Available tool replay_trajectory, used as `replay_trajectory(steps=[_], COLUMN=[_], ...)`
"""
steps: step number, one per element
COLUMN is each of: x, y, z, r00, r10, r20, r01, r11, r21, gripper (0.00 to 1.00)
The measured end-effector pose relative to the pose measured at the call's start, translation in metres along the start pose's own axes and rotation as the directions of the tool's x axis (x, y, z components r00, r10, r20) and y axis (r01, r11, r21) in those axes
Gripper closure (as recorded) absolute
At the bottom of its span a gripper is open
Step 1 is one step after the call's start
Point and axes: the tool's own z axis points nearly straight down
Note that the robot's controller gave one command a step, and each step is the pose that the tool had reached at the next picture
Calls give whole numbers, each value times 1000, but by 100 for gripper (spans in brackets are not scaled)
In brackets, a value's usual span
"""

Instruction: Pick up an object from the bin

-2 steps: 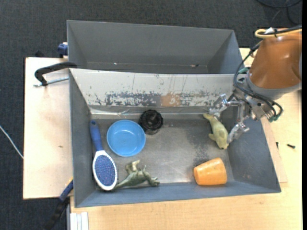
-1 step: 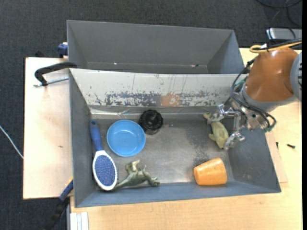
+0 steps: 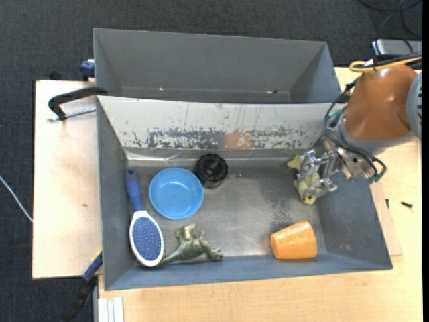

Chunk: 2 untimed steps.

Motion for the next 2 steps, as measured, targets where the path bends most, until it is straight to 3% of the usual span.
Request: replay_trajectory(steps=[1,2], x=[-6,-15], y=[14,20], z=[-26,-114], r00=[1000,999], r10=[28,37], r20=[5,11], r01=[-28,-37], r11=[1000,999], r21=[3,8], gripper=[100,100])
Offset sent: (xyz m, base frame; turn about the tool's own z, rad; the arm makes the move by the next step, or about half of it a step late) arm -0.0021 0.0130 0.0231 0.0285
